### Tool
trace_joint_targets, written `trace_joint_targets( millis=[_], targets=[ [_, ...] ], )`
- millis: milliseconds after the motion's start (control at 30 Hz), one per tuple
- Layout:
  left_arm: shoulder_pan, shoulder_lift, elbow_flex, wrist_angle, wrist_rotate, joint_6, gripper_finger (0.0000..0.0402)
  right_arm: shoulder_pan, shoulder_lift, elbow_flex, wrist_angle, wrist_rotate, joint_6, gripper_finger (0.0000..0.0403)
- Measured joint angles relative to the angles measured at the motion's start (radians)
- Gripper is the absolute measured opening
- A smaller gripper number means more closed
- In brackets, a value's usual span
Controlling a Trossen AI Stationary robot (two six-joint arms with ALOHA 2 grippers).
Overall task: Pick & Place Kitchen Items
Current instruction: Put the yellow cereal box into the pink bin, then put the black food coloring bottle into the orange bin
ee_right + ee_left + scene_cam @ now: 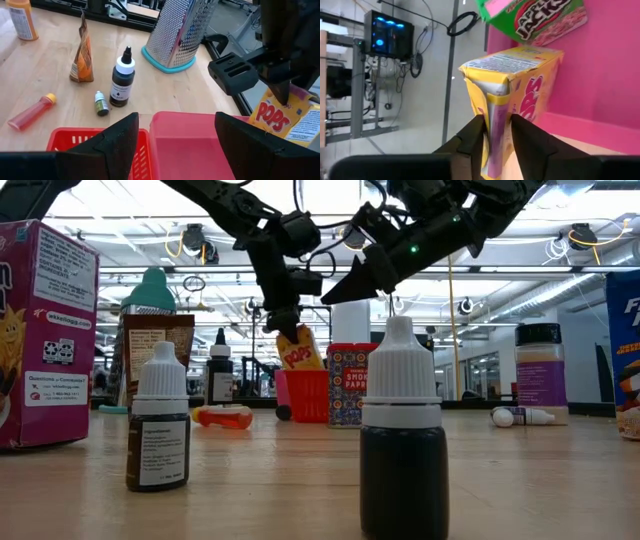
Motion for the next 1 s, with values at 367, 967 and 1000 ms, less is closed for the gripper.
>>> trace_joint_targets(
  millis=[367, 967, 1000],
  targets=[
    [0.008, 0.000, 0.000, 0.083, 0.000, -0.053, 0.0173, 0.001, 0.000, 0.000, -0.010, 0.000, 0.002, 0.0254],
    [-0.029, -0.166, 0.000, -0.096, 0.162, -0.267, 0.0182, 0.016, 0.000, 0.000, -0.036, 0.000, 0.028, 0.0254],
    [-0.035, -0.188, 0.000, -0.127, 0.189, -0.297, 0.0182, 0.022, 0.000, 0.000, -0.037, 0.000, 0.028, 0.0254]
  ],
)
